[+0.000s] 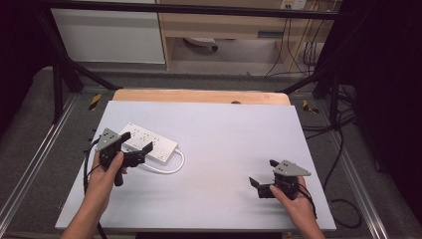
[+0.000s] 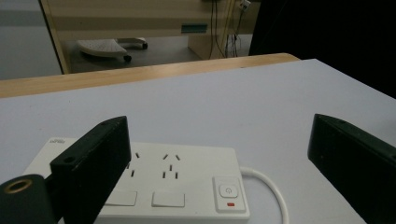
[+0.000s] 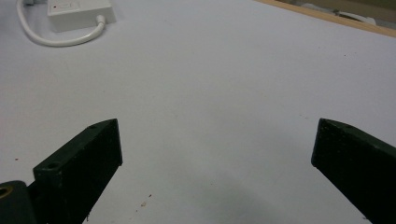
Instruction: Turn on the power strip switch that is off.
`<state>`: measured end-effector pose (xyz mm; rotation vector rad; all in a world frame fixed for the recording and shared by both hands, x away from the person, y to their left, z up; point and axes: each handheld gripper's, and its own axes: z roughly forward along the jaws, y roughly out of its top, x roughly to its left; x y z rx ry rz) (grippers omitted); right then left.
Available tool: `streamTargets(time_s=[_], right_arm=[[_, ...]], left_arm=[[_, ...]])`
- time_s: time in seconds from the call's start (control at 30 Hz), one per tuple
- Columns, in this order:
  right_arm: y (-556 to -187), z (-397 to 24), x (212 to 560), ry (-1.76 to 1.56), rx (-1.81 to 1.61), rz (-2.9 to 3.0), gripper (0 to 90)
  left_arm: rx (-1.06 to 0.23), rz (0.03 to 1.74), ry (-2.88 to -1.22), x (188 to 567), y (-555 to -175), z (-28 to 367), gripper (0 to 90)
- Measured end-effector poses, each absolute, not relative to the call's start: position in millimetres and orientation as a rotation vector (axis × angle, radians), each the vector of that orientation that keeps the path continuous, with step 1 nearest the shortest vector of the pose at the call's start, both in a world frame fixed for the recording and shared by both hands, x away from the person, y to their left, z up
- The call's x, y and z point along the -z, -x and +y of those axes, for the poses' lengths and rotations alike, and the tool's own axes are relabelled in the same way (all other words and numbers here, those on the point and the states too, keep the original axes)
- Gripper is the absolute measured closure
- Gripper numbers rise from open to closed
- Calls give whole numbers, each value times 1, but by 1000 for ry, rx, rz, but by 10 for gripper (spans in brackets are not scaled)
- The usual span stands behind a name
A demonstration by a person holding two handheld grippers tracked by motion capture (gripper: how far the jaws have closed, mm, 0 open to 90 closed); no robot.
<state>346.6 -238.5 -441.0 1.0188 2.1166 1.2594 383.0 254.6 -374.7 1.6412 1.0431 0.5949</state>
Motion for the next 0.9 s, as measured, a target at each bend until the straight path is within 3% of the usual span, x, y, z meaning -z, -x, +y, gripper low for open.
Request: streamTargets(time_s=[0.9], right_arm=[[-346,-240,441,-1024,-1261,2112,23]], left_arm=[[-611,1015,-1636,372,-331,275,64]])
